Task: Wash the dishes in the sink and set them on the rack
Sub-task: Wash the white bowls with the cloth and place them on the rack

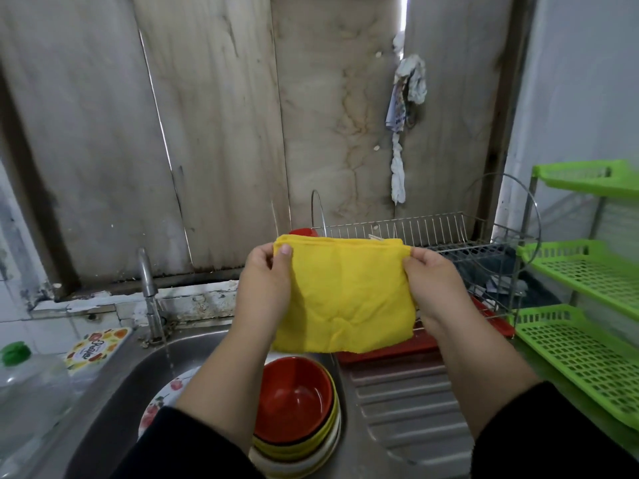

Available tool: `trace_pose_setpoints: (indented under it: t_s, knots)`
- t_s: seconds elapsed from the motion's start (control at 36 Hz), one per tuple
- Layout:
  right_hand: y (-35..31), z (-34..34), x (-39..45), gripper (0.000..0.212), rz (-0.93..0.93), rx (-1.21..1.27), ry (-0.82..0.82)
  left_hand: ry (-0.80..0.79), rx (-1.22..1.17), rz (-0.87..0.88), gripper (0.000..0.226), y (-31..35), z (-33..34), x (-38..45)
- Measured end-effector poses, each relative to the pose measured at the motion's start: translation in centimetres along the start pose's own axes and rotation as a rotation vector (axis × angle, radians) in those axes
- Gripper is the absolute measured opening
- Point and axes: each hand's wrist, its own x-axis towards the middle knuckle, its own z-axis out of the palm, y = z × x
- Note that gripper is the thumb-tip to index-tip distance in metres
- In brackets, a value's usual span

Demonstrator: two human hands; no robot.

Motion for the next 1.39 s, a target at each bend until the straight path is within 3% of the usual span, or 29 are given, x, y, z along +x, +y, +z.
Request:
trace_pose_setpoints:
  t_s: [0.22,0.31,0.39,0.5,0.58,0.67,0.81,0.94,1.06,1.17,1.25,1.39]
  knots:
    - [-1.1,1.2,0.4,0.030,0.148,0.277,-0.146,0.080,0.103,0.150,0.014,2.0,-0.9,0.6]
    - [-1.4,1.5,0.9,0.020,0.118,0.254,-0.128,0.130,0.127,0.178,0.021,2.6,-1.5,1.1]
    - [-1.9,2.1,1.3,0.024,-0.040,0.012,0.015,0.163,0.164,0.232,0.030,3.0,-1.8,1.4]
    - [-2.0,2.9,1.2,0.025,-0.441,-0.238,0.193,0.174,0.226,0.274,0.032,3.4,-1.9,1.4]
    - [-2.1,3.1,1.3,0.025,-0.568,-0.325,0.189,0.187,0.306,0.278,0.033,3.5,-2.3,1.7]
    - [-3.0,2.9,1.5,0.029,-0.522,-0.336,0.076,0.162,0.378,0.250,0.035,3.0,-2.9,2.5]
    - [-5.4,3.2,0.7,0.026,-0.191,-0.130,-0.212,0.059,0.245,0.089,0.033,1.5,-3.9,4.0]
    - [-7.1,6.1,1.2,0.048,-0.135,-0.390,-0.246,-0.035,0.098,-0.189,0.045,-1.1,-4.0,4.3]
    - [-6.9,10.4,1.0,0.048,-0.056,-0.269,-0.295,-0.078,-0.033,-0.390,0.049,-4.1,-3.8,3.4]
    - [-6.1,13.6,0.0,0.037,-0.028,-0.227,-0.356,0.025,-0.008,-0.466,0.041,-5.4,-4.8,2.5]
    - [-5.2,15.2,-0.5,0.025,0.042,-0.114,-0.347,0.009,-0.319,-0.508,0.036,-5.5,-6.1,1.9]
    - [-3.5,18.3,-1.9,0.029,0.012,-0.134,-0.445,-0.253,-0.823,-0.714,0.075,-4.0,-6.7,0.6]
